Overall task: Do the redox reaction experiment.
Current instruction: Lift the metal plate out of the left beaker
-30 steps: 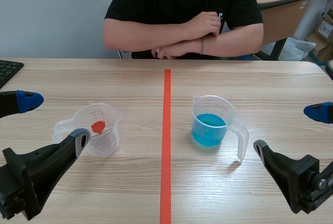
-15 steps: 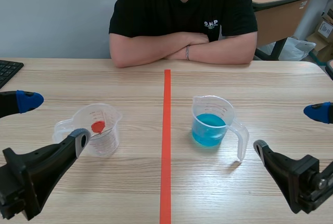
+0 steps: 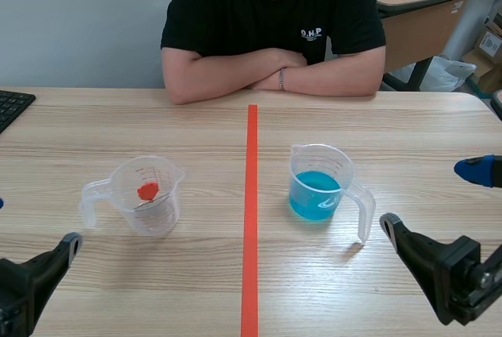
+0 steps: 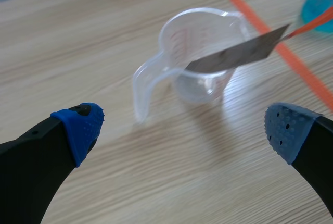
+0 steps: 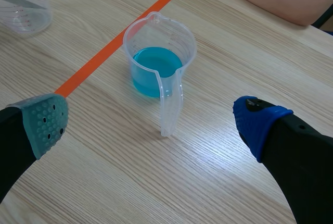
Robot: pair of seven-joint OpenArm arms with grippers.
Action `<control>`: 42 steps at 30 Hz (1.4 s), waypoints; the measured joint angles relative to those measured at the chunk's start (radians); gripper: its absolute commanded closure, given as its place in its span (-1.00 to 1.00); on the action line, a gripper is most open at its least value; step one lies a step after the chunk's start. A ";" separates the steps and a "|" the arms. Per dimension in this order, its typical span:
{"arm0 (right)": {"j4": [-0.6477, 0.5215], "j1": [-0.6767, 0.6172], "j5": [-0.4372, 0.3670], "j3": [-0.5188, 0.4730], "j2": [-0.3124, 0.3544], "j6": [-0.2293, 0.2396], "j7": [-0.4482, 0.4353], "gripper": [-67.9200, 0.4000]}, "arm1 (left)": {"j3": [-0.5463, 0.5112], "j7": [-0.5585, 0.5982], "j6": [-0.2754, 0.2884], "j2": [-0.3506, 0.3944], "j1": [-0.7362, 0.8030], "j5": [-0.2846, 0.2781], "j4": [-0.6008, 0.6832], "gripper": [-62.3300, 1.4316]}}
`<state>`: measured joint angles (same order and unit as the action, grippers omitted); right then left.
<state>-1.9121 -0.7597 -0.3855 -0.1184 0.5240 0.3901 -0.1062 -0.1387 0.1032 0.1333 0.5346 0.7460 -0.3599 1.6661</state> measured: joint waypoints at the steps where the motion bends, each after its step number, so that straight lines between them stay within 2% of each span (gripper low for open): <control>1: 0.000 0.000 0.000 0.000 0.000 0.000 0.000 -1.00 | -0.013 0.007 0.000 0.000 0.011 0.000 -0.016 -1.00; 6: 0.000 0.000 0.003 0.000 0.000 0.000 0.000 -1.00 | -0.097 0.046 0.000 0.000 0.101 0.000 -0.068 -1.00; 10: 0.000 0.000 0.042 0.000 0.000 0.000 -0.002 -1.00 | -0.150 0.051 0.000 0.000 0.186 -0.003 -0.076 -1.00; 15: 0.000 0.002 0.049 0.000 0.010 0.000 -0.032 -1.00 | -0.156 0.051 0.001 0.000 0.291 -0.013 -0.094 -1.00; 20: 0.000 0.052 0.057 0.027 0.061 0.010 -0.032 -1.00 | -0.156 0.052 0.001 -0.003 0.360 -0.027 -0.107 -1.00; 27: 0.000 0.153 0.058 0.157 0.155 0.011 -0.036 -1.00 | -0.156 0.054 0.000 -0.084 0.469 -0.068 -0.121 -1.00; 33: 0.000 0.281 0.132 0.308 0.193 0.010 -0.044 -1.00 | -0.155 0.054 0.001 -0.176 0.499 -0.067 -0.122 -1.00; 37: 0.000 0.385 0.178 0.441 0.203 0.011 -0.043 -1.00 | -0.120 0.045 -0.010 -0.191 0.501 -0.067 -0.126 -1.00; 42: 0.000 0.500 0.187 0.593 0.202 0.011 -0.043 -1.00 | -0.024 0.044 -0.019 -0.191 0.470 -0.067 -0.161 -1.00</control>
<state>-1.9121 -0.2596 -0.1982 0.4744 0.7261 0.4011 -0.1497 -0.1631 0.1471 0.1146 0.3435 1.2163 -0.4271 1.5051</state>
